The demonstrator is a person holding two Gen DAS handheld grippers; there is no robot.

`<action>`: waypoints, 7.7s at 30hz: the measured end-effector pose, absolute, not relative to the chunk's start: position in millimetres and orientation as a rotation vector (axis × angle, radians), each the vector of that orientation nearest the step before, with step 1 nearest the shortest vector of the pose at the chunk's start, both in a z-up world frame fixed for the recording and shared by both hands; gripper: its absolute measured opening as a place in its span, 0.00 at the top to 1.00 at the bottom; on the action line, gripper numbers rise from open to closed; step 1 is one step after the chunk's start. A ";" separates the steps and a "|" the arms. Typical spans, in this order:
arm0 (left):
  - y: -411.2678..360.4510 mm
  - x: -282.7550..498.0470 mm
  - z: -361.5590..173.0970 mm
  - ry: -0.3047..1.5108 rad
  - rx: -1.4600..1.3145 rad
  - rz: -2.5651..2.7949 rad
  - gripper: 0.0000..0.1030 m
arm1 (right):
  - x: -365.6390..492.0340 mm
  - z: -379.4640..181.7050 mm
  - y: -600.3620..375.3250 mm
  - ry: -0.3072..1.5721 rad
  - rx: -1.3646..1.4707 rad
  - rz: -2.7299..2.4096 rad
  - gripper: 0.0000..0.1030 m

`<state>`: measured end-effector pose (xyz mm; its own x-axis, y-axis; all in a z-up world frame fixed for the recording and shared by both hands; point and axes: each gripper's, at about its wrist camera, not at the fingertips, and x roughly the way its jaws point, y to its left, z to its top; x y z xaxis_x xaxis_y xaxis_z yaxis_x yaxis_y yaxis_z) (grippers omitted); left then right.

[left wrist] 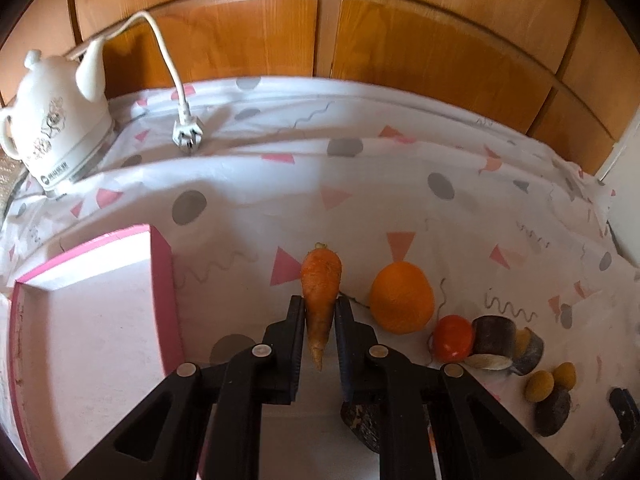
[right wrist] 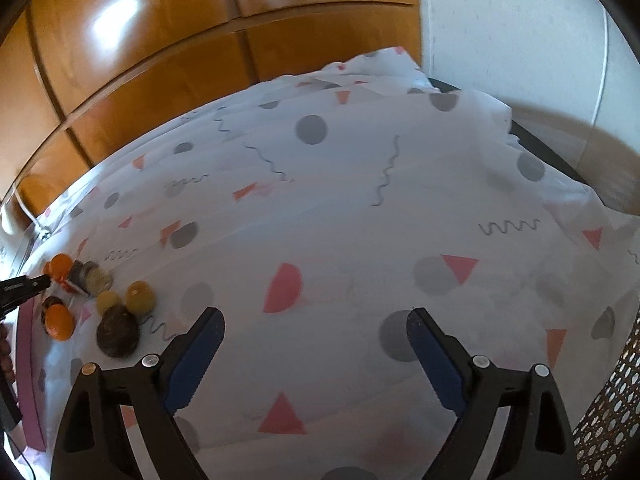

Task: Organize fruits
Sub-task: 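Carry the carrot with the left tool into the tray and release, then grasp the small yellow potato with the right tool, then carry the yellow potato with the right tool into the tray and release, then move the left tool to the large orange and close its fingers on it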

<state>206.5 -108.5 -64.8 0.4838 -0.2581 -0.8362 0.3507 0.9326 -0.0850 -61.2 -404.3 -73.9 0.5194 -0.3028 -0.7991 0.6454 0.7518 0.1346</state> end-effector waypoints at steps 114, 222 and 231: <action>111.5 15.8 -35.2 0.837 -0.290 0.178 0.17 | 46.1 -21.2 -217.9 0.866 0.152 0.196 0.75; -34.0 33.2 -8.1 0.853 0.052 -0.406 0.19 | -32.7 -65.8 -318.6 0.877 0.319 -0.316 0.63; -79.4 53.7 -13.7 0.909 0.117 -0.539 0.45 | -39.3 -68.5 -332.1 0.879 0.342 -0.348 0.63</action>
<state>53.7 -79.4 -13.7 0.4919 -0.3948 -0.7760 0.4913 0.8617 -0.1270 -39.3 -332.1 -68.5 0.5894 -0.1540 -0.7930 0.4299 0.8909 0.1465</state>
